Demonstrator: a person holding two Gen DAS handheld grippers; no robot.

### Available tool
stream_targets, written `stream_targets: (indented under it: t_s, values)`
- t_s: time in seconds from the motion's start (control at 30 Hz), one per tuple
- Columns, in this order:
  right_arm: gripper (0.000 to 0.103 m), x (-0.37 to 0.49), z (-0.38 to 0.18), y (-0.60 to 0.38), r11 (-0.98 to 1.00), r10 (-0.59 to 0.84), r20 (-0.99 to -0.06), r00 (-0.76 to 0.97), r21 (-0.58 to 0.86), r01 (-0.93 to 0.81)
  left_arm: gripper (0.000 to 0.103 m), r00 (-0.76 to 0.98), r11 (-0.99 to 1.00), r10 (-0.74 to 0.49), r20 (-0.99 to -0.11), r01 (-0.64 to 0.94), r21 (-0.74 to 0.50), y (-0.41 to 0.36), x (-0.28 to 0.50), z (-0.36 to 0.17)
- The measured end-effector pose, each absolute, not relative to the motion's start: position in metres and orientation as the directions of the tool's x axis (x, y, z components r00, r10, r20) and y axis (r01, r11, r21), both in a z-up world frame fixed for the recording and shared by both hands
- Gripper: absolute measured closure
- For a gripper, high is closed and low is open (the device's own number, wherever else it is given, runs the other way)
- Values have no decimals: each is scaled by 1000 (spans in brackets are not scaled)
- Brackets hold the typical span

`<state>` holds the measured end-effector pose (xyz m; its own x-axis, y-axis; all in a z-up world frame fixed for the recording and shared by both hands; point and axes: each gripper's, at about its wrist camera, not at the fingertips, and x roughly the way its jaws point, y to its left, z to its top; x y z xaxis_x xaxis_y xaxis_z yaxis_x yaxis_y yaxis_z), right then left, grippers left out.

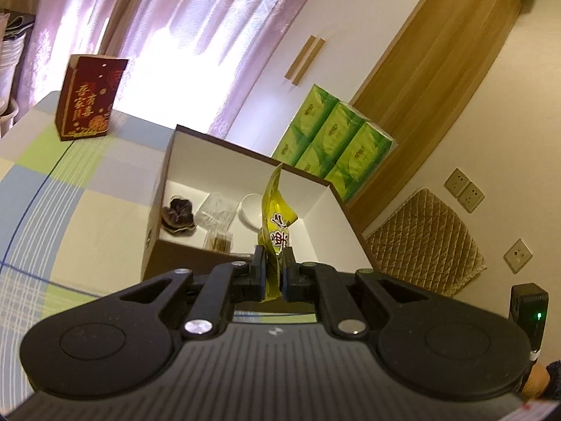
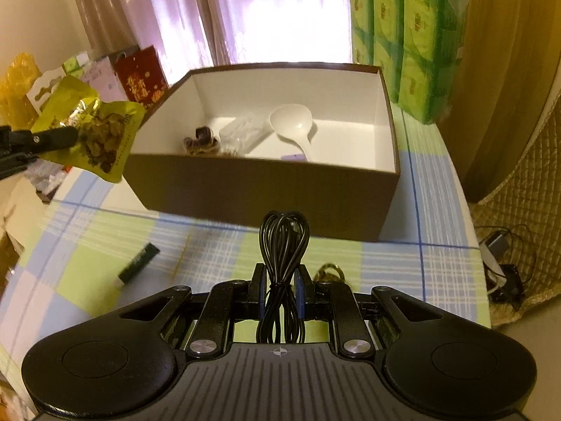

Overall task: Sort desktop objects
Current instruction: 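Carry the yellow packet toward the box with the left tool while the right tool holds the cable, then lower the yellow packet and black cable into the brown box with both tools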

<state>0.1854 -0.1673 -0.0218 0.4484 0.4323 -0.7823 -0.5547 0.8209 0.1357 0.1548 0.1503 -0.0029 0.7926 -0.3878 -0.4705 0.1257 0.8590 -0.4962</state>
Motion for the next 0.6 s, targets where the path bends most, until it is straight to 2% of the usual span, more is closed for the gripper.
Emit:
stream_targets:
  t_s: [0.23,0.6]
  values:
    - [90,208,-8,-162,813,475,-752,456,177,-555,97,793,860,-403,-456,159,-484,145,179,5]
    - [90,257,12,-142,808,492,-711,502,158,-568,97,773,858,-442,-456,216,-465,124,229,7]
